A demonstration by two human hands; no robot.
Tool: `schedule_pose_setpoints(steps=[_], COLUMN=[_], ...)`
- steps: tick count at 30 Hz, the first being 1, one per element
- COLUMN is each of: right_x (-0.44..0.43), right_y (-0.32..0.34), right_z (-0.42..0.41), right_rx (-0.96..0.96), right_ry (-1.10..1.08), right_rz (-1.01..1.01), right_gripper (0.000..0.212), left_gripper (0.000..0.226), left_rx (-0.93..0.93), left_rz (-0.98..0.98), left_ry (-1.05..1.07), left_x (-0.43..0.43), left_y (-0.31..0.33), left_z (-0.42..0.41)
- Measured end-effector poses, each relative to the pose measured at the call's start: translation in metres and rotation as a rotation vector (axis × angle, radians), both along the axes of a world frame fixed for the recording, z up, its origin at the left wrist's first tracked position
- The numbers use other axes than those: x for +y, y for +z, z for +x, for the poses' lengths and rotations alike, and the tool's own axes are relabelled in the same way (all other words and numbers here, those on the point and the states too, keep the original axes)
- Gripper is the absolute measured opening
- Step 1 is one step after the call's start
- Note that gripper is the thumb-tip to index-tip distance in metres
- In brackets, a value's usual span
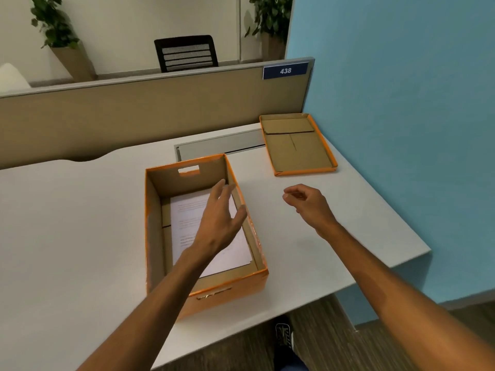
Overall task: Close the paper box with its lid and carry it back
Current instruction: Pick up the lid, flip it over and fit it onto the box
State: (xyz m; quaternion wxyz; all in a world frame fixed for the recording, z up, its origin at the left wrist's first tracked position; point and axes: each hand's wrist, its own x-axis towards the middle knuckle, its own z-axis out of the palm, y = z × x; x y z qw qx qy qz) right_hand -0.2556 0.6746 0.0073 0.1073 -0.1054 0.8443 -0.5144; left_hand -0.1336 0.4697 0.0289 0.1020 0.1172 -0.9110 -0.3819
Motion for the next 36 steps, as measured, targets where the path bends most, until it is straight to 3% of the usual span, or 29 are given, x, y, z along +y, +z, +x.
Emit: schedule_pose_setpoints(steps=[11,17,24,29,33,36], right_x=[0.052,0.078,0.098,0.101,0.1,0.099], right_y=[-0.016,-0.042,-0.08,-0.104,-0.116,-0.119], right_z=[-0.138,-0.216,-0.288,-0.32,-0.337,-0.347], right_rx=[-0.015,-0.057,-0.042,-0.069,-0.097,-0.09], right_ry=[-0.053,-0.112,-0.18,-0.232,-0.235,-0.221], right_rz=[0.044,0.103,0.245,0.306,0.341,0.382], right_gripper=[0.021,0.012,0.041,0.057,0.053,0.045], left_gripper=[0.059,0.065,0.074,0.068,0.069,0.072], left_rx=[-0.046,-0.249,-0.434,-0.43,-0.465,-0.494], left_rz=[0.018,0.068,0.218,0.231,0.32,0.51], left_ry=[0.008,0.05,0.13,0.157,0.194,0.219], left_x=[0.049,0.058,0.061,0.06,0.057,0.054], left_y=[-0.015,-0.046,-0.076,-0.095,-0.105,-0.11], left_z=[-0.15,-0.216,-0.278,-0.304,-0.32,-0.328])
